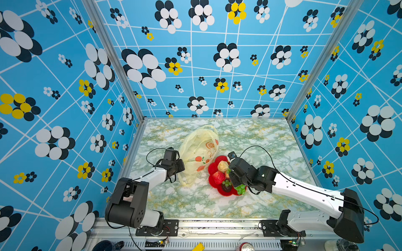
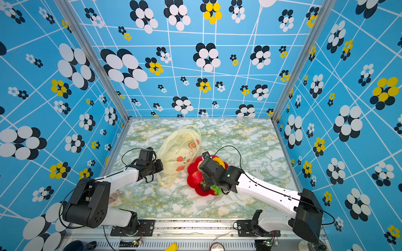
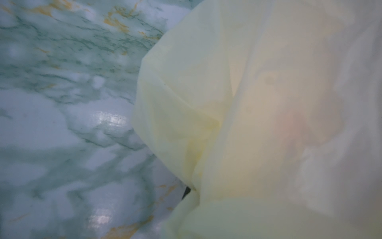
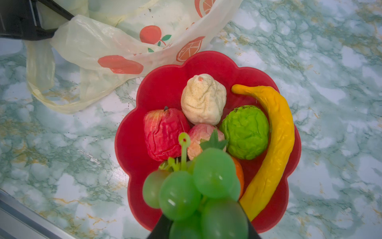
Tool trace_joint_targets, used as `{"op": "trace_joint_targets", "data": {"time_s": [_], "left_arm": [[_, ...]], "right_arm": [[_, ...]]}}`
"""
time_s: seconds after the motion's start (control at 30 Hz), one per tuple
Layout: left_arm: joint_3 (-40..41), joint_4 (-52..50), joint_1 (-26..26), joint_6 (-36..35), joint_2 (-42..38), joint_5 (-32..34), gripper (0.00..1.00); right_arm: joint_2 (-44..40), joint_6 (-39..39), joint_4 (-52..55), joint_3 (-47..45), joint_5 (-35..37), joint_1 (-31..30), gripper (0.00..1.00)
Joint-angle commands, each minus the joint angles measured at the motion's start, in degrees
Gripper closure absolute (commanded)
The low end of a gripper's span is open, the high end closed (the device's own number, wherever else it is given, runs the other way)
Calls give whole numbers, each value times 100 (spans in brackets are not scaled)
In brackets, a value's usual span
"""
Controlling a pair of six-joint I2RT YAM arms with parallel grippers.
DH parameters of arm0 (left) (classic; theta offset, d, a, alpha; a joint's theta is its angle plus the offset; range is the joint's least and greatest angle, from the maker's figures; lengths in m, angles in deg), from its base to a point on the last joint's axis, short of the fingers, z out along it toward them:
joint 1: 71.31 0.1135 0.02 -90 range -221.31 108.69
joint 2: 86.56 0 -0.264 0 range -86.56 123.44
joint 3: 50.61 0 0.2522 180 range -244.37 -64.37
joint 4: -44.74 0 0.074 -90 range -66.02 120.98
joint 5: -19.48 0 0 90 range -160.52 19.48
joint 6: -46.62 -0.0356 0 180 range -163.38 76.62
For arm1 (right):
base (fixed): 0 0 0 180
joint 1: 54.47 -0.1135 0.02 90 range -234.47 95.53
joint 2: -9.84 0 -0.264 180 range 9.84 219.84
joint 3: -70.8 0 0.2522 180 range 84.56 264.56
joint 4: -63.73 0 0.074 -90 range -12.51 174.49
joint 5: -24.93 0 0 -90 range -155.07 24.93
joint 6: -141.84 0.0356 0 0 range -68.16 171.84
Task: Take fruits out of the plastic bag
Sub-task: Place the fruit on the plate.
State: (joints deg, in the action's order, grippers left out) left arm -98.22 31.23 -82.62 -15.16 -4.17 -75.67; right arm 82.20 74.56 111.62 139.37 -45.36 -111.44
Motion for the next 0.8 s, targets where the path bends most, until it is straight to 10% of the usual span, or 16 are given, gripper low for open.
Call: {"op": "trace_joint_targets", "data": {"time_s": [0.0, 0.77], "left_arm": [[36, 10, 26, -100, -74, -51, 86], [-28, -23, 21, -147, 21, -105, 87]], "right_arm": [[-49, -236, -493, -143, 77, 2, 68], [978, -549, -1170, 112, -961, -187, 58]]}}
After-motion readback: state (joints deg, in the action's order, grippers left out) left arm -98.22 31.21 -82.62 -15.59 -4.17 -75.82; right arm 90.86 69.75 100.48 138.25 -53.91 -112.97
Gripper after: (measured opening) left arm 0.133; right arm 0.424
